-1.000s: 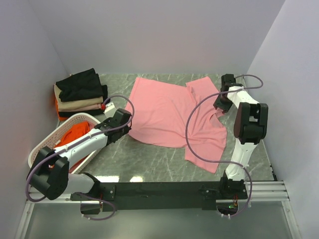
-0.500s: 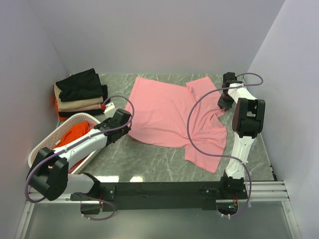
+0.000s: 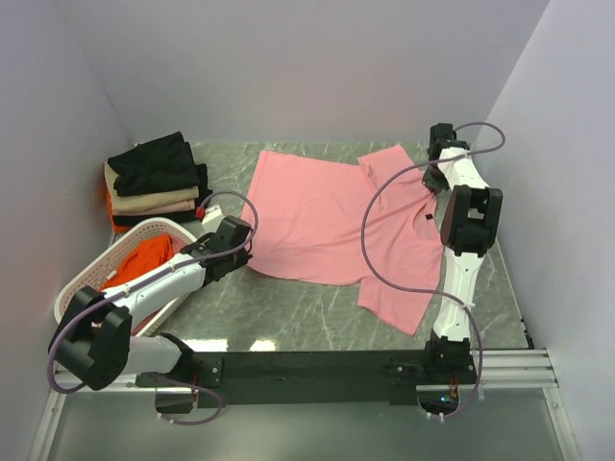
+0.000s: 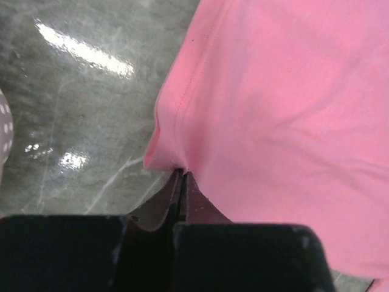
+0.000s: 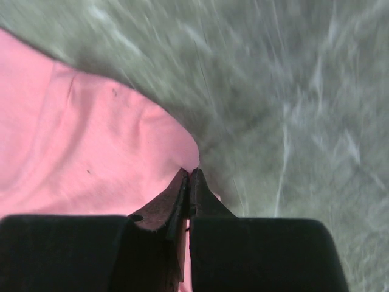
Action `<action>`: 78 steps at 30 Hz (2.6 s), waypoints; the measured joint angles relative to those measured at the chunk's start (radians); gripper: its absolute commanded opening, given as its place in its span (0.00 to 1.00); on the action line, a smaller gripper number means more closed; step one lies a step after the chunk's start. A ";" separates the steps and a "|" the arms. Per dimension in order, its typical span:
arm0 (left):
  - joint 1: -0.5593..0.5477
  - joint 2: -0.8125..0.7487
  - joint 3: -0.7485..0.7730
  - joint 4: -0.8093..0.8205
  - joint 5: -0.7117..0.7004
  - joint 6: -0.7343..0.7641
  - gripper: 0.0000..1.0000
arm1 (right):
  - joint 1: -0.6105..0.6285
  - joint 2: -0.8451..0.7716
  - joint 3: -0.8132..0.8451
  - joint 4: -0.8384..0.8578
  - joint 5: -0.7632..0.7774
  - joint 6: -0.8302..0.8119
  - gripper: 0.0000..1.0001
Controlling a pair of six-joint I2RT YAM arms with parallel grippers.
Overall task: Fold and stack the t-shirts
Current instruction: Flatten the tshirt out
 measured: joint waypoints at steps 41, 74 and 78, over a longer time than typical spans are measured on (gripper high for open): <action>-0.092 -0.013 -0.028 0.082 0.098 -0.012 0.01 | 0.071 -0.997 -0.958 0.217 -0.146 0.044 0.67; 0.078 -0.062 -0.085 0.194 0.306 0.211 0.01 | 0.029 -1.129 -1.358 -0.121 -0.220 0.363 0.63; 0.083 -0.047 -0.085 0.202 0.327 0.218 0.00 | 0.026 -1.141 -1.363 -0.127 -0.210 0.370 0.60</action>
